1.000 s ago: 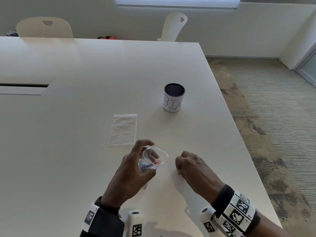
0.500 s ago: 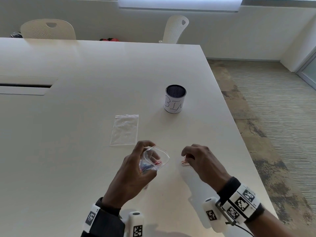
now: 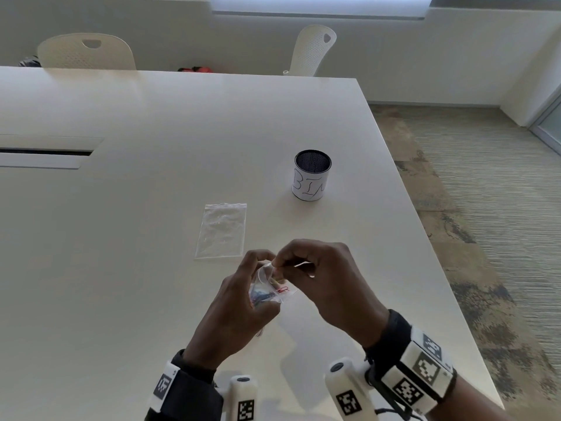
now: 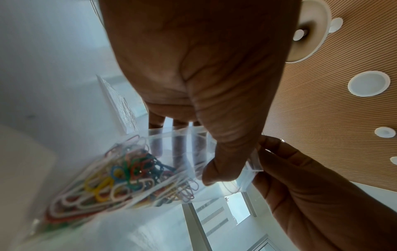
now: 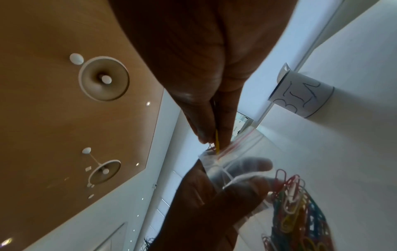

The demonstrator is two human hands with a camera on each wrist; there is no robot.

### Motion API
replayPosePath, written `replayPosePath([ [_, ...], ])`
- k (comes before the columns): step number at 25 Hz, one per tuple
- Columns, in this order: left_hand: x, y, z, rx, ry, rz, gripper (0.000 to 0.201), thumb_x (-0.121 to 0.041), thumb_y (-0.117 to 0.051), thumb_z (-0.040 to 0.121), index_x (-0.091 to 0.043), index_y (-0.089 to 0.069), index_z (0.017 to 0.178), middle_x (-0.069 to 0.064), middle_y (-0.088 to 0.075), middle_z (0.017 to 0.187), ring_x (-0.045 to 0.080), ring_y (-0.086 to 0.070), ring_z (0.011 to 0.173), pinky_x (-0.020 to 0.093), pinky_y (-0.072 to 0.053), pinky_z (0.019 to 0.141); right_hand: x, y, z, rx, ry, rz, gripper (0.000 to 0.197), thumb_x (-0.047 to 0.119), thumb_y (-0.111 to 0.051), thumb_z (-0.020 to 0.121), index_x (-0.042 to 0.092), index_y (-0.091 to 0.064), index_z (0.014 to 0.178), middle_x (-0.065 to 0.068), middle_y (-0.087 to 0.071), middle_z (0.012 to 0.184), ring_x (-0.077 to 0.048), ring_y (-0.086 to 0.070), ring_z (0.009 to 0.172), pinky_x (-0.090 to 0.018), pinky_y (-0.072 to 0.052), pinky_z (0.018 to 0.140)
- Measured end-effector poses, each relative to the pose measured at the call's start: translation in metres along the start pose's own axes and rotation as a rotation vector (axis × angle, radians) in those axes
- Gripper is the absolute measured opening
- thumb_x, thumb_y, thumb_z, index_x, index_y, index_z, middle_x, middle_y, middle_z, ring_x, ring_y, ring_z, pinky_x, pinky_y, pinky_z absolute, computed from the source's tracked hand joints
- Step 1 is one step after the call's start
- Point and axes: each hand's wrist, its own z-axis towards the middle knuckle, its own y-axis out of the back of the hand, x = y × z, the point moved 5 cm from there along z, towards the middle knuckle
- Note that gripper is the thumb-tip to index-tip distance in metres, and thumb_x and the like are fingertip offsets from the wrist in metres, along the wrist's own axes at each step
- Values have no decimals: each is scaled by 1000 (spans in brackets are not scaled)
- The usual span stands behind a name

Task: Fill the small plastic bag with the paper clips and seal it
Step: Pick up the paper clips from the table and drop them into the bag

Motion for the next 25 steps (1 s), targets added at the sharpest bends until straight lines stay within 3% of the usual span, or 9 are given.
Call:
replayPosePath([
  [4, 2, 0, 0, 4, -4, -3, 63, -3, -78, 85, -34, -48, 131, -15, -75, 108, 4, -73, 96, 9, -55, 69, 2, 0, 2, 18, 14, -28, 11, 0, -76, 91, 11, -74, 90, 0, -78, 81, -11, -77, 76, -35, -63, 73],
  [9, 3, 0, 2, -5, -16, -11, 66, -4, -81, 85, -39, -47, 129, -20, -74, 106, 2, -73, 95, 9, -55, 69, 3, 8, 2, -31, 34, -65, 7, 6, -80, 90, 12, -75, 91, 7, -75, 79, -6, -72, 73, -19, -58, 72],
  [13, 2, -1, 3, 5, -30, -11, 64, -4, -80, 85, -36, -47, 129, -19, -74, 105, 4, -74, 93, 11, -57, 68, 2, 8, 1, -13, 77, -106, 9, 11, -79, 91, 13, -83, 99, 6, -81, 91, -3, -76, 82, -18, -60, 77],
  [15, 3, 1, 3, -5, -38, -6, 62, -4, -79, 86, -36, -47, 129, -19, -75, 106, 3, -73, 97, 9, -56, 72, -12, 24, 2, -95, 33, -103, 7, 10, -79, 91, 13, -83, 96, 7, -81, 90, -3, -76, 82, -16, -59, 79],
  [17, 4, 2, 2, -20, -36, -4, 62, -1, -77, 85, -33, -49, 130, -17, -75, 107, 5, -73, 100, 7, -54, 74, -38, 42, -2, -120, -57, -193, 6, 9, -79, 91, 15, -81, 93, 7, -79, 86, -6, -74, 79, -23, -60, 78],
  [20, 5, 2, 2, -11, -32, -12, 61, -1, -78, 85, -32, -50, 131, -18, -74, 107, 5, -73, 100, 7, -54, 73, -79, 46, -17, 48, -180, -409, 8, 15, -79, 91, 20, -79, 97, 8, -74, 89, -7, -70, 78, -36, -60, 77],
  [23, 4, -1, 2, 9, -29, -21, 62, -3, -79, 87, -34, -49, 131, -20, -73, 109, 7, -74, 99, 10, -57, 73, -98, 33, -32, 224, -235, -525, 19, 25, -81, 89, 24, -75, 108, 11, -68, 104, -7, -66, 86, -30, -57, 81],
  [25, 4, -2, 3, 11, -21, -29, 61, -2, -79, 87, -35, -50, 130, -20, -73, 109, 10, -75, 95, 15, -60, 71, -101, 27, -35, 213, -230, -565, 16, 25, -79, 91, 25, -74, 105, 13, -65, 104, -8, -65, 88, -27, -54, 79],
])
